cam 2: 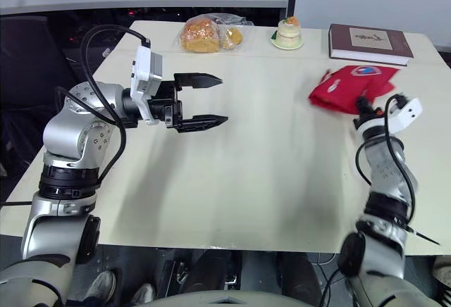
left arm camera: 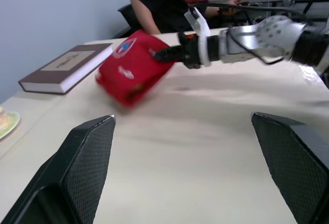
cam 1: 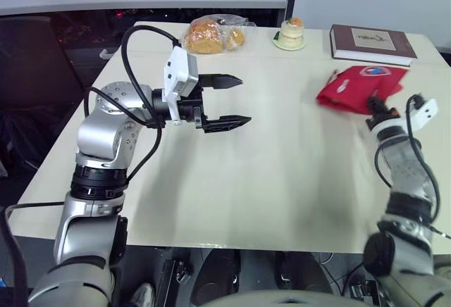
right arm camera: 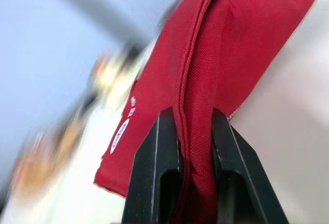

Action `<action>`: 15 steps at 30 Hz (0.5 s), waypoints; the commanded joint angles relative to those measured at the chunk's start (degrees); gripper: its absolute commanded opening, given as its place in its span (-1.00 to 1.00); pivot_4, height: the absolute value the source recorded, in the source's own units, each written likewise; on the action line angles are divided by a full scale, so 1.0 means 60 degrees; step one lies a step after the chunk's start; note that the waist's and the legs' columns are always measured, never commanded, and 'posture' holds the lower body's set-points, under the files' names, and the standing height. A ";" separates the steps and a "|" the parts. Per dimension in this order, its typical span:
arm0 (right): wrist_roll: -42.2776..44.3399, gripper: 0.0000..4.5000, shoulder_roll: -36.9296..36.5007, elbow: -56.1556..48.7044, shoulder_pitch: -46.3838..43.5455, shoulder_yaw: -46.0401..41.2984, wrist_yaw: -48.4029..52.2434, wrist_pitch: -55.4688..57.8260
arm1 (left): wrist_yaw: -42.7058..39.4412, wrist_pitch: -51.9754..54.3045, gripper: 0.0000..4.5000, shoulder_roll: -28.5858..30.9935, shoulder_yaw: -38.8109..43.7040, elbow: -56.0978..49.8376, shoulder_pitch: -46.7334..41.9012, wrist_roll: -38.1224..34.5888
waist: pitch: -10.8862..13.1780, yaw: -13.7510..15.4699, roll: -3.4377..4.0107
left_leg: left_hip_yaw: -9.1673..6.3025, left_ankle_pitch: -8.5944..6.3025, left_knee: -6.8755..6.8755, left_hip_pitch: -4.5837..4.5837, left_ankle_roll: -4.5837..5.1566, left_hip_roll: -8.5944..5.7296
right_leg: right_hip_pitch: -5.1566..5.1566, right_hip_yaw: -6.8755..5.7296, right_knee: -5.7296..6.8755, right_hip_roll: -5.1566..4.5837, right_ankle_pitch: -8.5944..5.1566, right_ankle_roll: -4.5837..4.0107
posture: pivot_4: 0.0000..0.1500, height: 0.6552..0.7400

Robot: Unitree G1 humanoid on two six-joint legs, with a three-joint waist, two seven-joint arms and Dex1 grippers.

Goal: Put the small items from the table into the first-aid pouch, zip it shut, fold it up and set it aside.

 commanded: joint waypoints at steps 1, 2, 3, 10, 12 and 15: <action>-0.0250 -0.98 -0.0040 0.1632 -0.1406 -0.0687 -0.0871 -0.2665 | 0.0231 -0.0285 1.00 -0.0094 0.0095 -0.0006 -0.0336 0.0033 | 0.0005 -0.0096 0.0008 | 0.0005 0.0001 -0.0004 0.0002 -0.0002 0.0002 | -0.0001 0.0002 0.0004 0.0000 0.0000 0.0000 | 1.00 0.74; -0.0356 -0.98 -0.0053 0.2122 -0.1661 -0.0763 -0.1059 -0.3119 | 0.0298 -0.0318 1.00 -0.0129 0.0115 0.0053 -0.0382 0.0043 | 0.0006 -0.0152 0.0010 | 0.0005 0.0001 -0.0010 0.0001 -0.0002 0.0000 | -0.0003 0.0004 0.0002 -0.0002 0.0000 -0.0001 | 1.00 0.74; -0.0411 -0.98 -0.0073 0.2472 -0.1826 -0.0799 -0.1160 -0.3428 | 0.0342 -0.0338 1.00 -0.0148 0.0129 0.0091 -0.0410 0.0044 | 0.0007 -0.0181 0.0012 | 0.0010 0.0001 -0.0010 0.0006 -0.0002 0.0002 | -0.0003 0.0007 0.0004 -0.0001 0.0000 0.0000 | 1.00 0.74; -0.0733 -0.78 0.0873 0.2895 -0.1670 0.0517 -0.1368 -0.1787 | 0.0684 -0.0347 1.00 -0.0129 0.0188 -0.0101 -0.0224 0.0012 | 0.0009 -0.0542 0.0015 | 0.0052 0.0001 -0.0021 0.0016 -0.0003 0.0023 | -0.0020 0.0036 0.0030 0.0002 0.0001 -0.0001 | 1.00 0.74; -0.0555 -0.40 0.1008 0.2358 -0.1334 0.0785 -0.1215 -0.1045 | 0.0772 -0.0364 1.00 -0.0133 0.0192 -0.0126 -0.0150 0.0025 | 0.0008 -0.0584 0.0016 | 0.0054 0.0001 -0.0021 0.0020 -0.0003 0.0028 | -0.0024 0.0037 0.0044 0.0001 0.0001 -0.0001 | 1.00 0.74; 0.0043 0.29 0.1106 0.1144 -0.0685 0.0953 -0.1154 0.0308 | 0.0870 -0.0534 1.00 -0.0158 0.0159 -0.0047 -0.0029 0.0122 | 0.0009 -0.0555 0.0017 | 0.0056 0.0001 -0.0022 0.0002 -0.0004 0.0031 | -0.0059 0.0038 0.0078 0.0000 0.0000 0.0000 | 1.00 0.74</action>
